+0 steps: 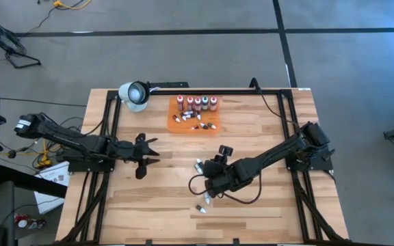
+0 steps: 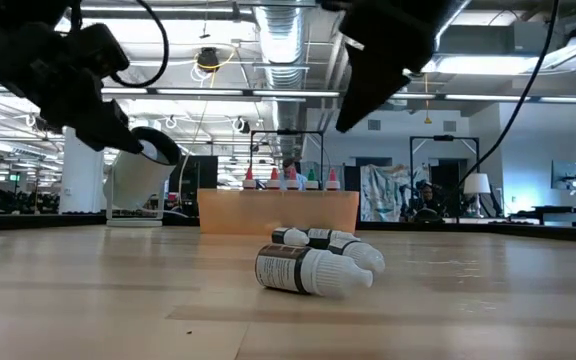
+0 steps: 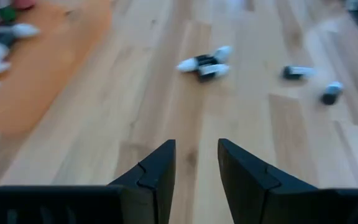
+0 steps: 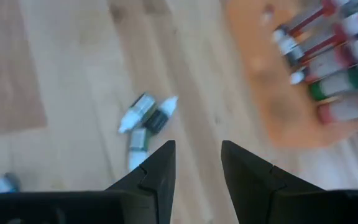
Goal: Pick & Place food coloring
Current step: Put the small green food coloring bottle into the orange bin
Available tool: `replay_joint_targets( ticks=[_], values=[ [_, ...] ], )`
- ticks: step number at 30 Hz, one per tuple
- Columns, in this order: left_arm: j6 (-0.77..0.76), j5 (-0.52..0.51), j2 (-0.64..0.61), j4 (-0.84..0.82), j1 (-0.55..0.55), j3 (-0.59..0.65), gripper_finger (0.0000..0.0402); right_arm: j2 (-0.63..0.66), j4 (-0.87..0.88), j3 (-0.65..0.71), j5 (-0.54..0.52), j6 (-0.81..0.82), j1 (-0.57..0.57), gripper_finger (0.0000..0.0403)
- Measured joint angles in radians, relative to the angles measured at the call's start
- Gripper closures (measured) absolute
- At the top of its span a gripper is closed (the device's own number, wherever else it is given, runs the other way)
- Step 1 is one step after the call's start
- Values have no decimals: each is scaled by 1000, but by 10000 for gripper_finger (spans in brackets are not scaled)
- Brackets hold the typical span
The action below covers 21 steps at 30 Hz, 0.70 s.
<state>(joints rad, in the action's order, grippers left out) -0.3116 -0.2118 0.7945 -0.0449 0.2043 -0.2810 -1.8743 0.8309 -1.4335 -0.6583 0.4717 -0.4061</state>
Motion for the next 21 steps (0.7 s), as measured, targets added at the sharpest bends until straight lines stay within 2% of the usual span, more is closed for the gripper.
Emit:
replay_joint_targets(
  ticks=[7,14,21],
  values=[
    [40,22,50,103,1,-1,288,-20,-70,-2,187,-43,3,280],
    [40,22,58,112,1,-1,288,-108,-138,-3,242,-146,28,280],
    [41,23,58,104,1,-1,288,-141,-135,0,255,-135,81,276]
  ],
)
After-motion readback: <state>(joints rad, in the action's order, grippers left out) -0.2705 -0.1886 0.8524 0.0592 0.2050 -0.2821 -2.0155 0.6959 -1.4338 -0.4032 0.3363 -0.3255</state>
